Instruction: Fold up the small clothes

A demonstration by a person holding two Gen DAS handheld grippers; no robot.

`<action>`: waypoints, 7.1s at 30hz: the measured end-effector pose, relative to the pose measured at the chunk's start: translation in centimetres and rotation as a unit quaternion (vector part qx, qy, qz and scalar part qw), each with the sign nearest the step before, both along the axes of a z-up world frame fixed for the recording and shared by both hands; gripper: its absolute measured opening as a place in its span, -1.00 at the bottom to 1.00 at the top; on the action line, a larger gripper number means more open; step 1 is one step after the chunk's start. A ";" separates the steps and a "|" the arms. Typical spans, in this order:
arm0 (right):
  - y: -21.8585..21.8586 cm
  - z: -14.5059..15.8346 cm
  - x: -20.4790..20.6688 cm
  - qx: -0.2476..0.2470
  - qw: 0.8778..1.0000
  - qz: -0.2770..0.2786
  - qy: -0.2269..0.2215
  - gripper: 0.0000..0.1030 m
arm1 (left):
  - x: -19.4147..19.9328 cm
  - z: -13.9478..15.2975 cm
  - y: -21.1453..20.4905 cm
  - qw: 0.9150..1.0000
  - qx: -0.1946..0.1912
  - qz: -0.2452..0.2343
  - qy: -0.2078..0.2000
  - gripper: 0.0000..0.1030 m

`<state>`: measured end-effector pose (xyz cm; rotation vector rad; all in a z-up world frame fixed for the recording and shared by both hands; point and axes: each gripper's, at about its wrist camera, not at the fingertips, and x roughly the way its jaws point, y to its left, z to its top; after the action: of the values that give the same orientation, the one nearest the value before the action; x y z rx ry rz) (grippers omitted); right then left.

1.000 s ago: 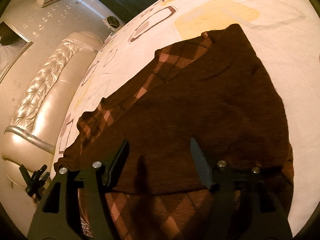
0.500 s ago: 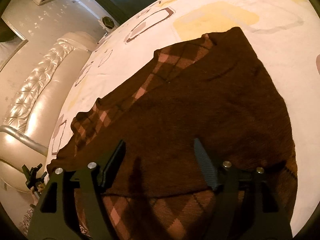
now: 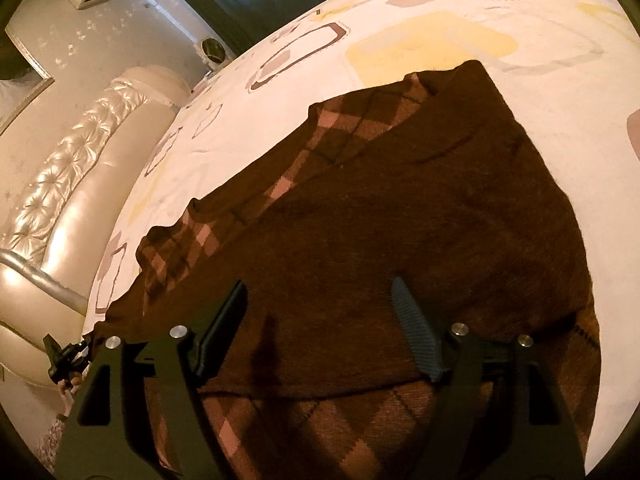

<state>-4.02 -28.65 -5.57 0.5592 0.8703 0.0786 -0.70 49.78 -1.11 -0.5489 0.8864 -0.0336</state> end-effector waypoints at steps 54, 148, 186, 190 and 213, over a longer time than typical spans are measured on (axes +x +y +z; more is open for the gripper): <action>-6.5 4.1 -5.2 0.063 0.998 0.002 0.001 0.45 | 3.5 16.9 -53.2 0.946 -0.089 -0.310 0.038 -0.92; -14.2 0.9 11.9 0.077 0.993 0.081 0.034 -0.07 | 11.9 -1.3 -43.3 0.911 0.241 -0.332 -0.037 0.54; -14.7 -0.6 8.1 0.041 0.999 -0.028 -0.005 -0.85 | 8.6 -2.8 -34.8 0.991 -0.033 -0.113 0.066 -0.86; -15.2 -0.5 8.1 0.060 0.998 -0.026 0.002 -0.80 | 9.2 -1.8 -36.0 0.990 0.002 -0.132 0.053 -0.79; -11.8 2.4 1.6 0.023 0.999 0.035 0.021 -0.94 | -0.3 -0.9 -41.3 0.970 0.154 -0.180 0.047 0.35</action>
<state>-2.42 -40.44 -3.21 0.5744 0.9304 0.1522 -1.00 8.47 -2.03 -0.0946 1.0516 -0.1973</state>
